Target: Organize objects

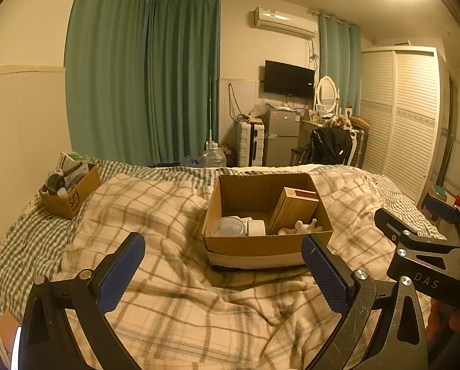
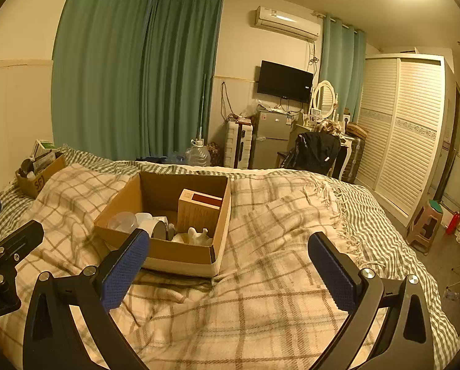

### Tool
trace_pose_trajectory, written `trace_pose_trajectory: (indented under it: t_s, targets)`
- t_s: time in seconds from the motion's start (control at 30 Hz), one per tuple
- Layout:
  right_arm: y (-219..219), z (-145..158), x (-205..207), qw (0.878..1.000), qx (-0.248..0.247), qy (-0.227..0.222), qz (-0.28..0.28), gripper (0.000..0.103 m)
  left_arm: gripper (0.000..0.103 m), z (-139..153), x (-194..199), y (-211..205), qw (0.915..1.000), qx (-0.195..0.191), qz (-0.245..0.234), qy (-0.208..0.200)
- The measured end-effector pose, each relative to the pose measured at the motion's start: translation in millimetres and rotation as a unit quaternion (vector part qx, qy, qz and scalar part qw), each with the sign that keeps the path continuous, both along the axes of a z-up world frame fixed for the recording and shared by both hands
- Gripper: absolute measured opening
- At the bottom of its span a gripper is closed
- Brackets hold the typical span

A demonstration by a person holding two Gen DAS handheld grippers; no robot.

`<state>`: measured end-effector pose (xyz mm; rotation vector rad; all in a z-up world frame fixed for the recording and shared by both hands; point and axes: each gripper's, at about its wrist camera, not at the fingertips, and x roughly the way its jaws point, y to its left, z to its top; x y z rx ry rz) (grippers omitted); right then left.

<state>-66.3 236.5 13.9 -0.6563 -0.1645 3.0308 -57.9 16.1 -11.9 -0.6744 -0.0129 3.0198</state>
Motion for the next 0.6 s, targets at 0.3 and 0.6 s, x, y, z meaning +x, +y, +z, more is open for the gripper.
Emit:
trace_pose_trajectory:
  t_s: [0.3, 0.6]
  targets:
    - [-2.2, -1.6, -0.8, 1.000, 0.001, -0.004, 0.001, 0.103, 0.103, -1.1, 0.2, 0.8, 1.0000, 0.000, 0.001, -0.002]
    - [-2.3, -1.8, -0.8, 1.000, 0.001, -0.004, 0.001, 0.103, 0.103, -1.1, 0.2, 0.6, 1.0000, 0.000, 0.001, -0.002]
